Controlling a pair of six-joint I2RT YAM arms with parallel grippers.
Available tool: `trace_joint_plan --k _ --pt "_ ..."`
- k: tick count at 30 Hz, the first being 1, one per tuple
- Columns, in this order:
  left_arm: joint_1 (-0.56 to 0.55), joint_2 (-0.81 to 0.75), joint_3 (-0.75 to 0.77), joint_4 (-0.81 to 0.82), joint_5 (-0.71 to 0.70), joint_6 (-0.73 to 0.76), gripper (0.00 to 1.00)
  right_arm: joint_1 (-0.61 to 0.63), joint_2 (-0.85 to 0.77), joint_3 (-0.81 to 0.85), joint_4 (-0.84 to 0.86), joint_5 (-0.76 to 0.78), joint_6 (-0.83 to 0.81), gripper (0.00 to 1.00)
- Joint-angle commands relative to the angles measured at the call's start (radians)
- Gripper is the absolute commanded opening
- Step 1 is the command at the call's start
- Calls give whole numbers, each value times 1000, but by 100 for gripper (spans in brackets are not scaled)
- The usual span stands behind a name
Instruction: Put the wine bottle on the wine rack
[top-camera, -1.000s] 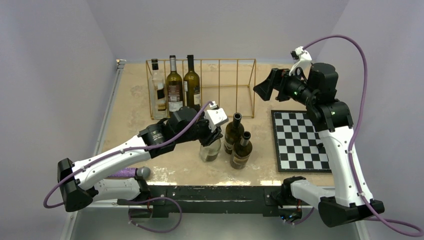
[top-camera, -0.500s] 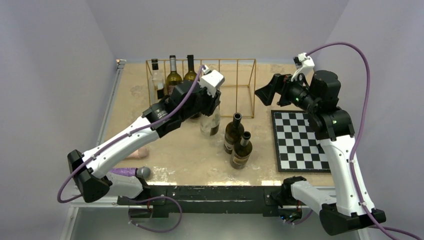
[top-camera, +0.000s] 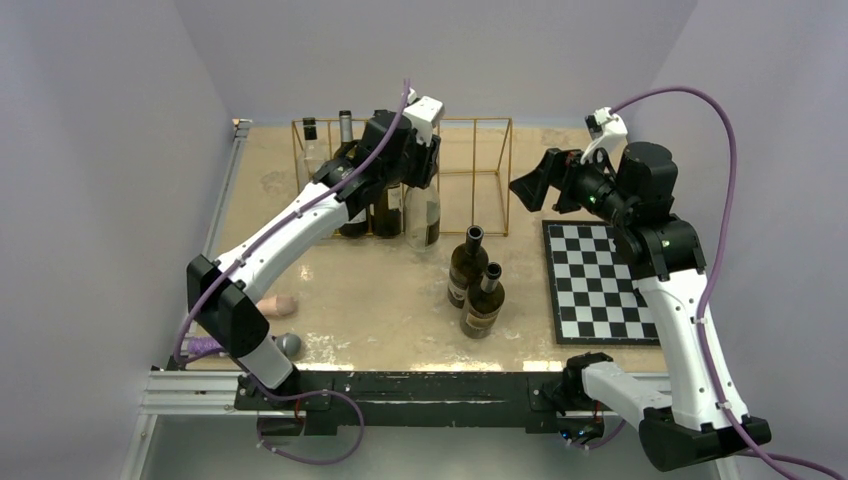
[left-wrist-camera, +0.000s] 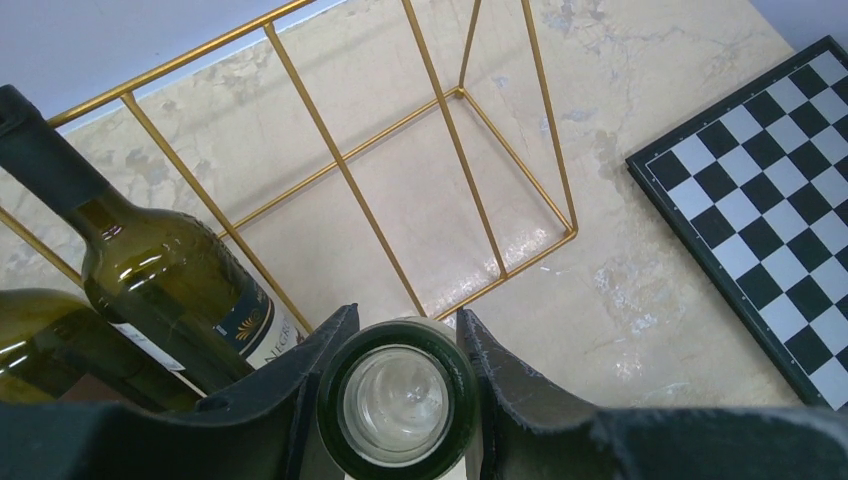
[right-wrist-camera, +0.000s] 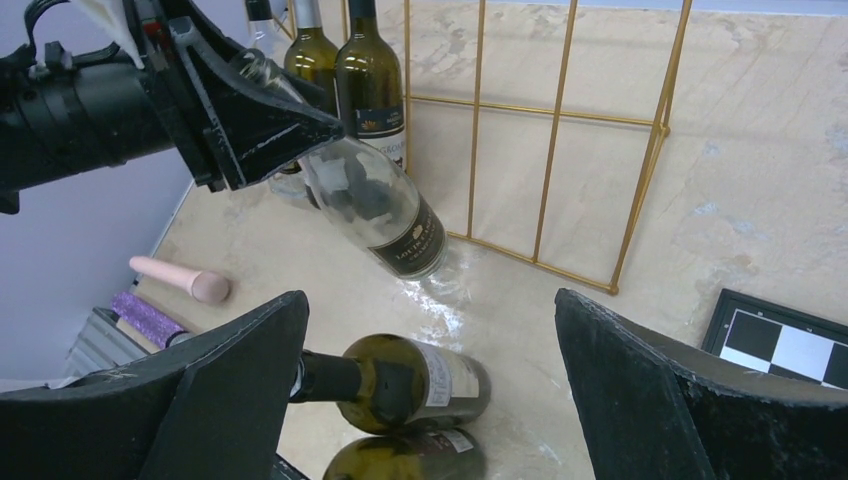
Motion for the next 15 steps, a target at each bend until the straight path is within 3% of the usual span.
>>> trace_joint_plan --k 1,15 --pt "24 -10 133 135 42 -43 0 -6 -17 -1 30 4 -8 99" --pt "70 130 248 121 -1 -17 0 -10 -32 -31 25 8 -11 99"
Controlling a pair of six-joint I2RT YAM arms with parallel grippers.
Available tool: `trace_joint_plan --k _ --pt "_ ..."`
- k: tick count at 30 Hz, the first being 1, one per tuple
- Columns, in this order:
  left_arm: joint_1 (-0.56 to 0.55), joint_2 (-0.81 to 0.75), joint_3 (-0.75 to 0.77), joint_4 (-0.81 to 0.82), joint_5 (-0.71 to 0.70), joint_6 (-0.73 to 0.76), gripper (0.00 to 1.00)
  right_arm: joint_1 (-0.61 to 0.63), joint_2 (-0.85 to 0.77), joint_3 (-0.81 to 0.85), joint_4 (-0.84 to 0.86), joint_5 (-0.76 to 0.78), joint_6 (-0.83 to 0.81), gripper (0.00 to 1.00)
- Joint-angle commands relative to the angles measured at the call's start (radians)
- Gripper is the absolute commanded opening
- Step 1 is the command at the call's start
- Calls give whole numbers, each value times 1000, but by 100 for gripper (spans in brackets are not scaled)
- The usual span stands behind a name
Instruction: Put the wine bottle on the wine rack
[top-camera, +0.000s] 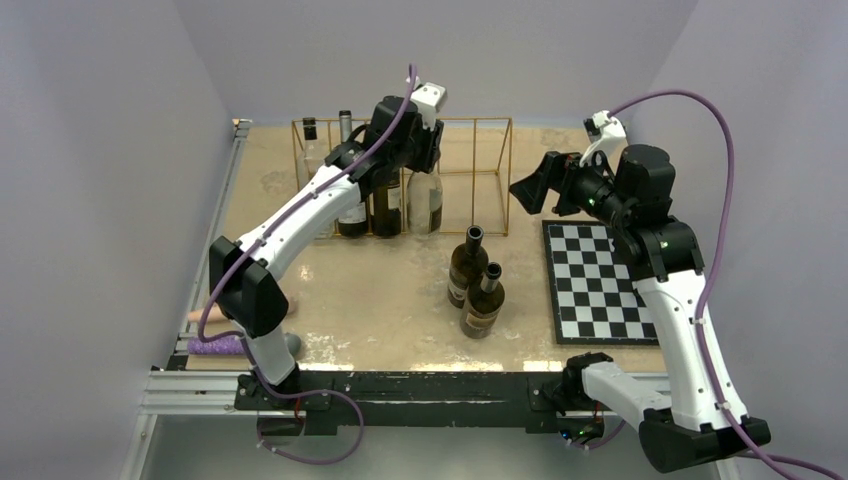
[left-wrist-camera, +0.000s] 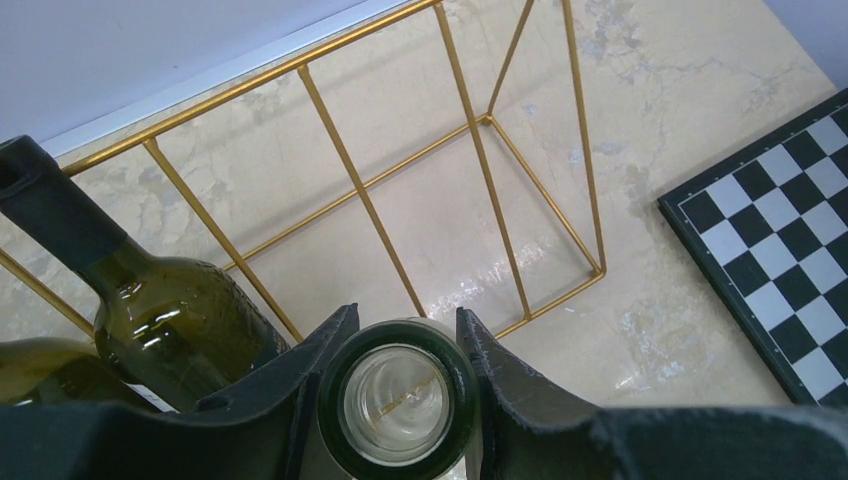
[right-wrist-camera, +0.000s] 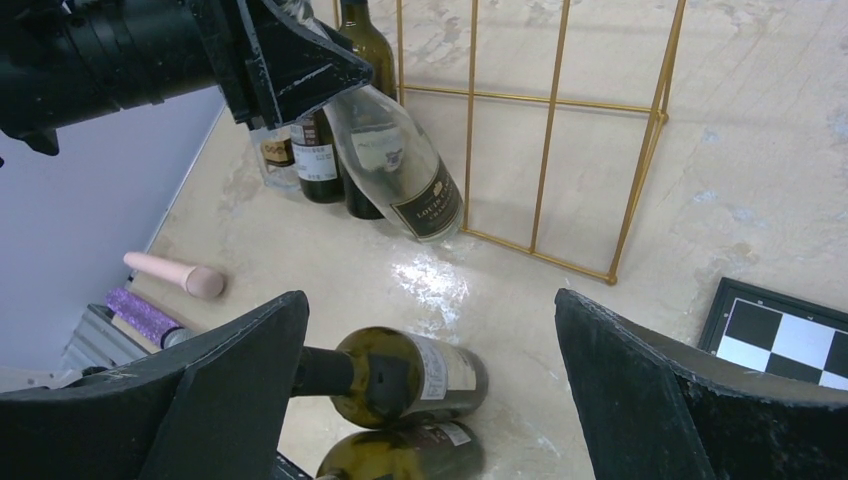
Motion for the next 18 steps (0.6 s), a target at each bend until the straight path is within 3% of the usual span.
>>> trace_joint_plan --k 1,18 --pt "24 -12 104 127 -18 -3 0 -9 -30 -15 27 8 -7 99" --pt "75 95 164 93 14 8 0 -15 -15 -20 30 7 -6 99"
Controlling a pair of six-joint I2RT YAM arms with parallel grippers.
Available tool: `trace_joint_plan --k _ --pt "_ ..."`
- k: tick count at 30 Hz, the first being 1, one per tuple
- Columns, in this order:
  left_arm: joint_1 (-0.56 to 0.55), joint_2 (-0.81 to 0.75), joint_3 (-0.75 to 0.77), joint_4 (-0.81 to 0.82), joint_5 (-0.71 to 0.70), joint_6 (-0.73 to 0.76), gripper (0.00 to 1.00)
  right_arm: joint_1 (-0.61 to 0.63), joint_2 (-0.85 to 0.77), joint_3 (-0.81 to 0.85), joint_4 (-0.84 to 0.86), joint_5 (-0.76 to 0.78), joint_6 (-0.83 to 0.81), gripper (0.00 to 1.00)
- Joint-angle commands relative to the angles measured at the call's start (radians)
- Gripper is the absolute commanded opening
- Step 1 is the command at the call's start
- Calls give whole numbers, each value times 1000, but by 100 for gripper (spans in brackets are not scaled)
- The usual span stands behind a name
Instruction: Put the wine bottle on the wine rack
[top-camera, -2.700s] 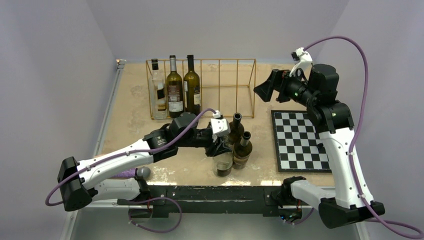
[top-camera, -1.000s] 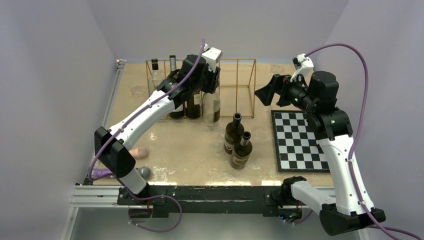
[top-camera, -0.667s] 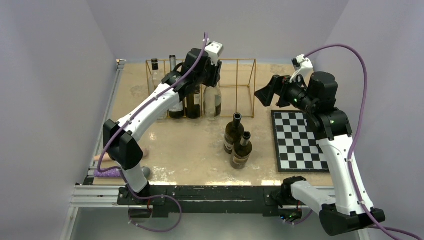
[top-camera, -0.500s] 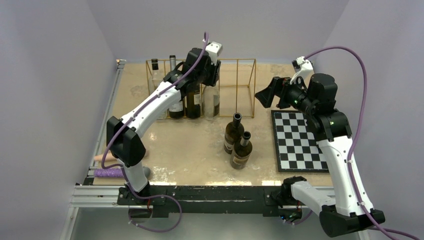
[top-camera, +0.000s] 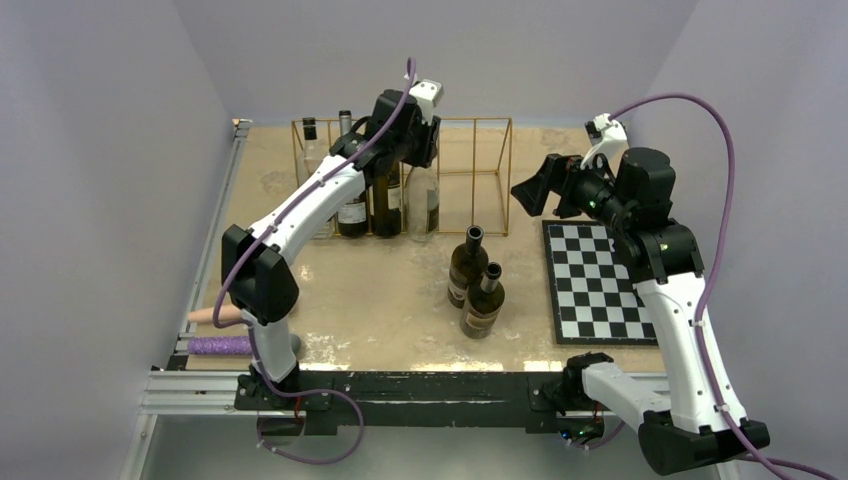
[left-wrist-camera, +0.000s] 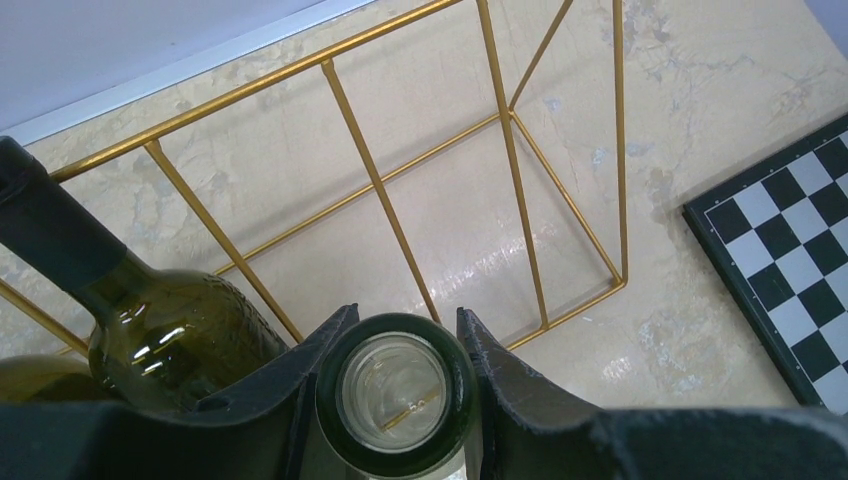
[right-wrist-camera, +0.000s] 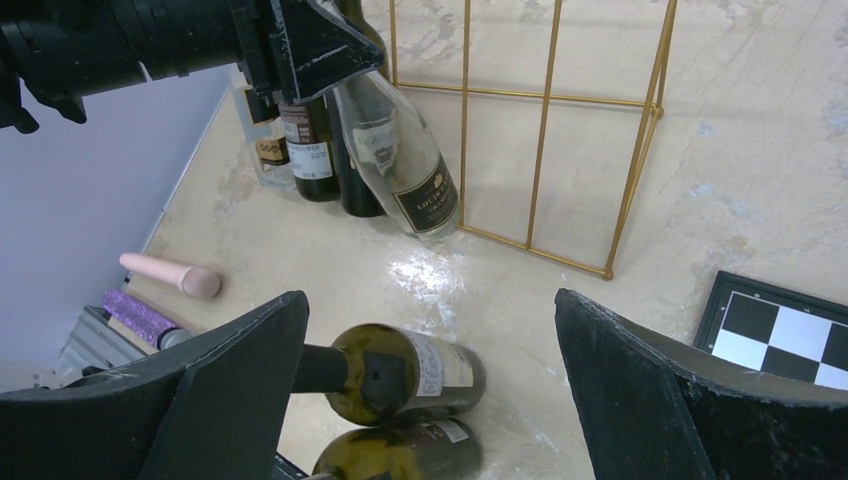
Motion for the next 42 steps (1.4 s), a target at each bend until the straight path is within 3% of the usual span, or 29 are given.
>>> trace_joint_plan --k 1,4,6,8,20,34,42 --pt "29 6 87 131 -17 16 2 -4 2 7 30 5 -7 99" --pt "39 26 88 142 -17 14 15 -4 8 10 29 8 -11 99" --pt "44 38 86 144 -19 11 30 -4 12 10 26 11 -13 99" --pt "47 47 80 150 -17 10 36 -4 17 10 27 16 -14 99" --pt "69 112 69 177 -40 8 37 -7 35 9 24 20 -13 99" --pt "88 167 70 195 -96 7 47 -9 57 24 9 53 -6 99" --pt "91 187 62 211 -88 7 44 -21 67 38 -11 98 4 99"
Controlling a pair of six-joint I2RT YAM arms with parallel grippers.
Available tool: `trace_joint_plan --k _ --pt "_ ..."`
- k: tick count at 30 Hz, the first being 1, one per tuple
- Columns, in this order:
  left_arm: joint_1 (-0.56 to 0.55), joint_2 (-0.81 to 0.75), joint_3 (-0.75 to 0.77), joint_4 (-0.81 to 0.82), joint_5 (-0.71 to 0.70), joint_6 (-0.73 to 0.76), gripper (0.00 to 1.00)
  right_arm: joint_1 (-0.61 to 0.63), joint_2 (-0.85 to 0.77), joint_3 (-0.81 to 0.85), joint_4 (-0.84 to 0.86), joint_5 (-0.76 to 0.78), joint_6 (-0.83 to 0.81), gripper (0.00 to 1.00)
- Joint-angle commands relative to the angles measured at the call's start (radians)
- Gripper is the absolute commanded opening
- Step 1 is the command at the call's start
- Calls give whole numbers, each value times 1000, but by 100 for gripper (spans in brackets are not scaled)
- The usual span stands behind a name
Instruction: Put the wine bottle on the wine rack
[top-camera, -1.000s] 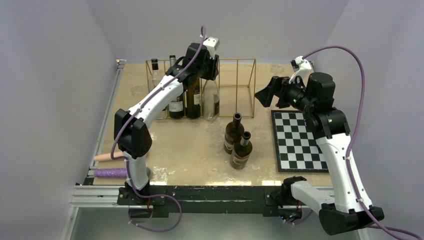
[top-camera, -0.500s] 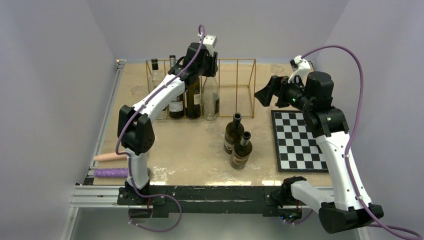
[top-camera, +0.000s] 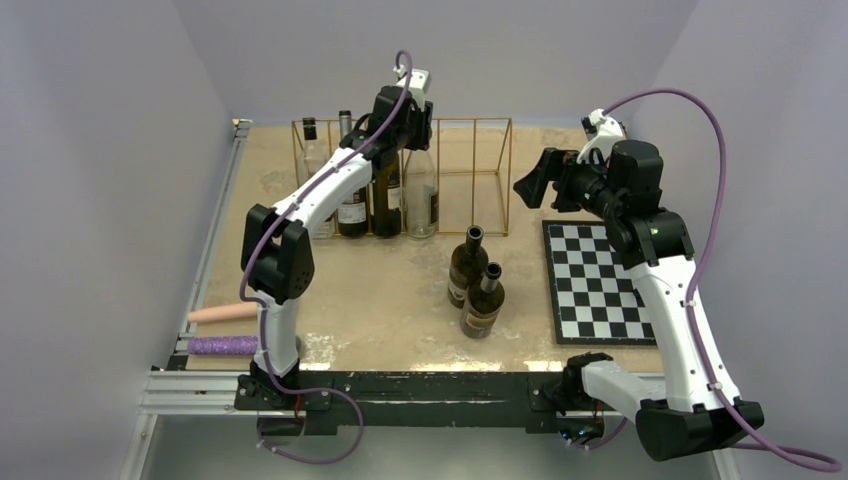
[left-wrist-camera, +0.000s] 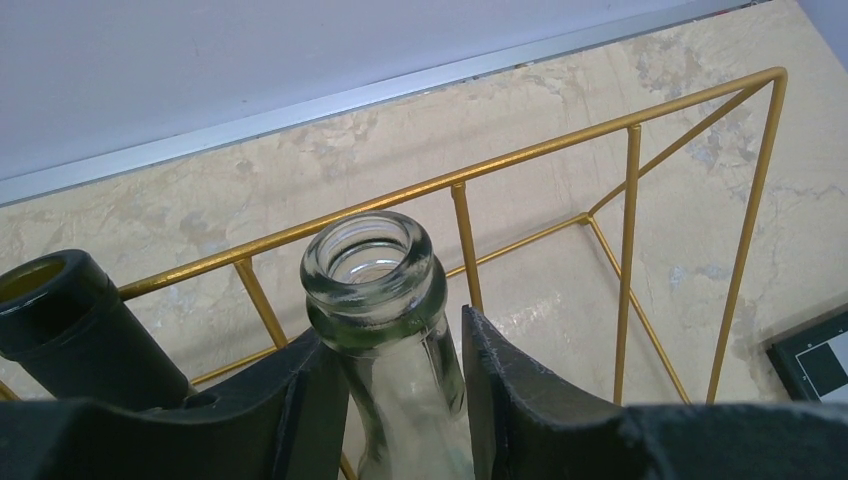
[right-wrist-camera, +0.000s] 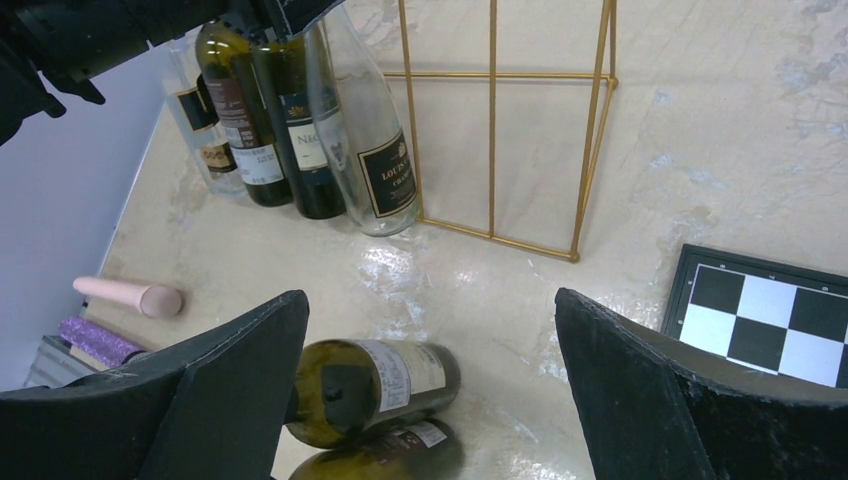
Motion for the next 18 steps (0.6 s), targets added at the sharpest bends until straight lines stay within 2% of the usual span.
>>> trace_joint_plan --k 1,14,18 --pt "11 15 23 -22 -29 36 43 -7 2 37 -4 34 3 99" --pt "21 62 43 -50 -17 12 54 -9 -6 39 -10 23 13 99" --pt "22 61 42 -48 -12 9 60 -9 -10 40 -9 4 8 99"
